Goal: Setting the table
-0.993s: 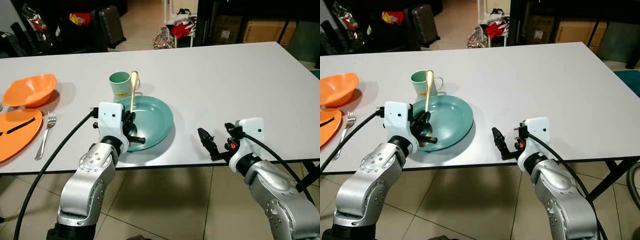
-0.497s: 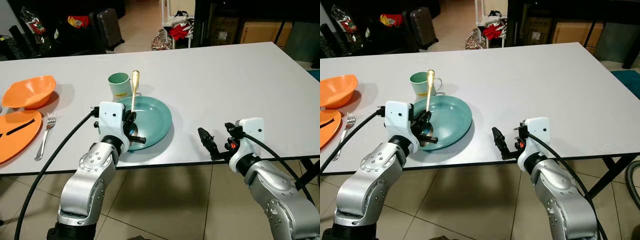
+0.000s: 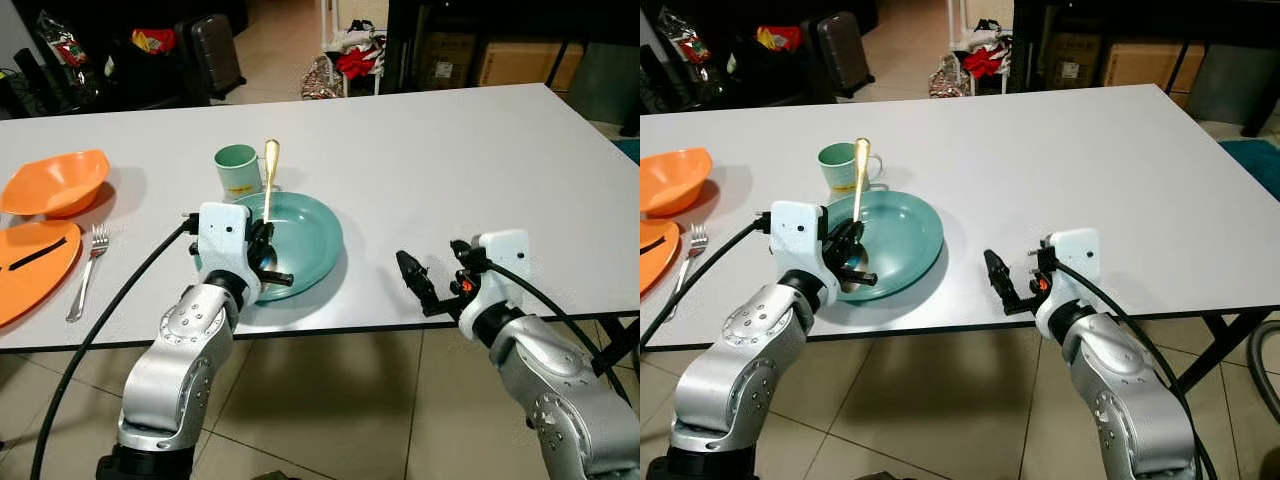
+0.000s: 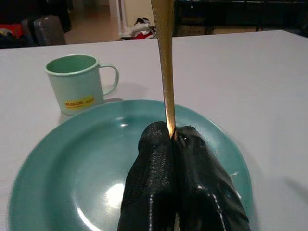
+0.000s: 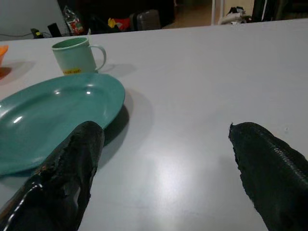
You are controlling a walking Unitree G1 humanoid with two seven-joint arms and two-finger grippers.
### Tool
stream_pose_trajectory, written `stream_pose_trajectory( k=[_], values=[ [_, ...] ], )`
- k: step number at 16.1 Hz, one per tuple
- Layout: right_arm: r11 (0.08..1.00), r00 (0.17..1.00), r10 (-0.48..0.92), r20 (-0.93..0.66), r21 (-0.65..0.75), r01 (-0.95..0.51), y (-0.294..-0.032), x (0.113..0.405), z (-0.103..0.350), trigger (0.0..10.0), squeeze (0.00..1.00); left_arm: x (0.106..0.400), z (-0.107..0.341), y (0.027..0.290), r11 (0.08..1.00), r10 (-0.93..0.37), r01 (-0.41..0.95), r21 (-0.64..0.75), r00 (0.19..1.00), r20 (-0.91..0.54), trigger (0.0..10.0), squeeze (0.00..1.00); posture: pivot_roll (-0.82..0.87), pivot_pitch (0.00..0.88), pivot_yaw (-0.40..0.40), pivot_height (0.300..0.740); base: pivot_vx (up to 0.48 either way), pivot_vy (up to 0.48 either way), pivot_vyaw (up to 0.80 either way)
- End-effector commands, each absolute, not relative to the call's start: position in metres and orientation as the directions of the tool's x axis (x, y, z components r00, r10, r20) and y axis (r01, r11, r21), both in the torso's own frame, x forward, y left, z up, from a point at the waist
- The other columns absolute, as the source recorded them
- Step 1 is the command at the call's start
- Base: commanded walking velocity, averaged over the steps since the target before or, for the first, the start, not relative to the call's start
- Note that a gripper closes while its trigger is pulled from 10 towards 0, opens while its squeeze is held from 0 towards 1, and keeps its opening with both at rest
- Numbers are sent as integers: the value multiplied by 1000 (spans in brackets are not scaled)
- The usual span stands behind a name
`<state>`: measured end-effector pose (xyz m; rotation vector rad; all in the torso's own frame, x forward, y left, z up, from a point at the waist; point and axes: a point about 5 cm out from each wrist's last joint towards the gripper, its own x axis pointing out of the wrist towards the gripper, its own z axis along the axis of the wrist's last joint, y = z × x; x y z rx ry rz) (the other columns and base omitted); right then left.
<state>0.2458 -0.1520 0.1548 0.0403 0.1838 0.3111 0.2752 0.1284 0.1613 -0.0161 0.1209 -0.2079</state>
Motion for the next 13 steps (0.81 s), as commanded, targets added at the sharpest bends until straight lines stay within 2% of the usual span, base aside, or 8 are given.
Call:
stream_pose_trajectory(
  k=[1, 3, 7, 13],
  values=[
    [953, 938, 303, -172, 47, -299, -152, 248, 155, 10000, 0, 277, 167, 129, 980, -198, 198, -9, 976, -95, 10000, 0, -116, 10, 67, 740, 0, -480, 0],
    [954, 938, 298, -174, 38, -296, -151, 249, 154, 10000, 0, 276, 167, 130, 981, -196, 196, -14, 976, -95, 10000, 0, -116, 10, 67, 740, 0, -480, 0],
    [954, 935, 298, -193, 94, -285, -150, 248, 149, 10000, 0, 275, 169, 134, 983, -182, 182, -18, 979, -95, 10000, 0, -103, 17, 69, 740, 0, 0, 0],
    [946, 926, 321, -200, 99, -307, -146, 248, 146, 10000, 0, 274, 171, 134, 981, -194, 194, -8, 977, -86, 10000, 0, -93, 14, 66, 740, 0, 0, 0]
  ],
)
